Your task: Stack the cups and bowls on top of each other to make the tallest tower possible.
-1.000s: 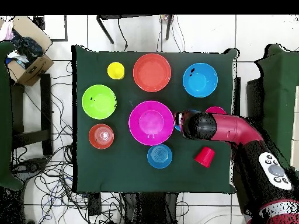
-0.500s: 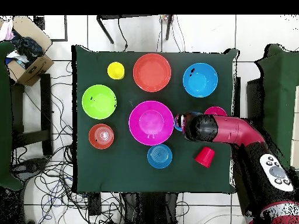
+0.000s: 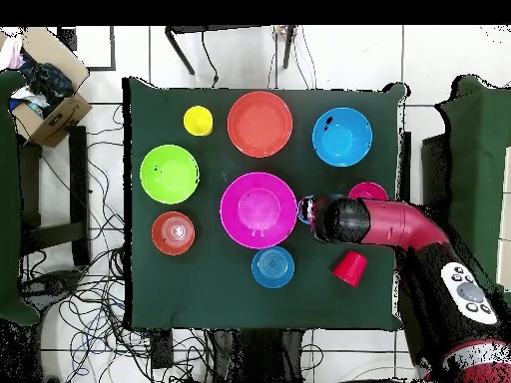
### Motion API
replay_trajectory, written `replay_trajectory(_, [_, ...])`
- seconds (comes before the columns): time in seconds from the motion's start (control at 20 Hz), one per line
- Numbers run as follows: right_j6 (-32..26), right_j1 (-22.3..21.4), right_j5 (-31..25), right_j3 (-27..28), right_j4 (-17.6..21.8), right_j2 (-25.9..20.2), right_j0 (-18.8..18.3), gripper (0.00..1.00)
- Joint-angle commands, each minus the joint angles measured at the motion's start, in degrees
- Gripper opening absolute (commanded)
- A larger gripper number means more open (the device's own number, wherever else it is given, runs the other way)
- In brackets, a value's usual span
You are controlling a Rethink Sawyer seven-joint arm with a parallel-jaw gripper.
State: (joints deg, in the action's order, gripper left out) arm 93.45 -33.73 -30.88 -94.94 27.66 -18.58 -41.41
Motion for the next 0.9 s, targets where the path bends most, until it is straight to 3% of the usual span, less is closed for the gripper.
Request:
replay_trajectory(0.05, [-1.9,8.0,1.3,2.5,5.4,0.0,2.2,1.00])
replay_trajectory(0.5, [-2.2,8.3,0.3,4.6,8.7,2.8,3.9,1.00])
replay_trajectory(0.9, [-2.1,7.9,-0.9,4.9,8.6,2.7,4.1,1.00])
